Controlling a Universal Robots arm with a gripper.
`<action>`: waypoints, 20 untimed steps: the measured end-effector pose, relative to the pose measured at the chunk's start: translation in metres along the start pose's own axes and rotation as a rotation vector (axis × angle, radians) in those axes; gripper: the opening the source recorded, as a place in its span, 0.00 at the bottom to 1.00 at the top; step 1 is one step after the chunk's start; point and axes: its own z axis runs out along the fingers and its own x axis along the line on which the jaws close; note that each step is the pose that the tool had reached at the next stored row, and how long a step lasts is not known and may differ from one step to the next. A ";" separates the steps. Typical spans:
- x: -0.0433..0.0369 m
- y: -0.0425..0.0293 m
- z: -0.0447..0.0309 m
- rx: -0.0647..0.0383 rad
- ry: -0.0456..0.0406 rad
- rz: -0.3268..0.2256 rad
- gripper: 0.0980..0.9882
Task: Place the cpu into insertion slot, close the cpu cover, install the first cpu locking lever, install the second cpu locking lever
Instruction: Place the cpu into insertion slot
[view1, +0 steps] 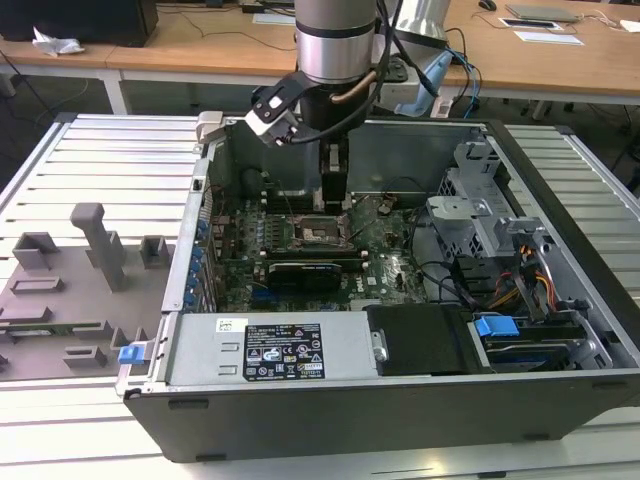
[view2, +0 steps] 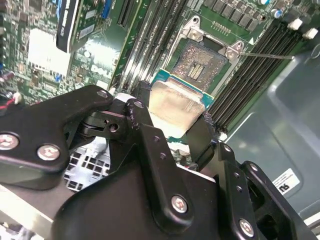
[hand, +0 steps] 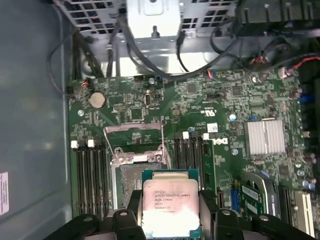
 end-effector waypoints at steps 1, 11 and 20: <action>0.0000 0.0000 0.0001 0.000 -0.0020 0.017 0.50; 0.0019 -0.0014 0.0139 0.000 -0.0110 0.111 0.50; 0.0048 -0.0044 0.0327 0.000 -0.0092 0.089 0.50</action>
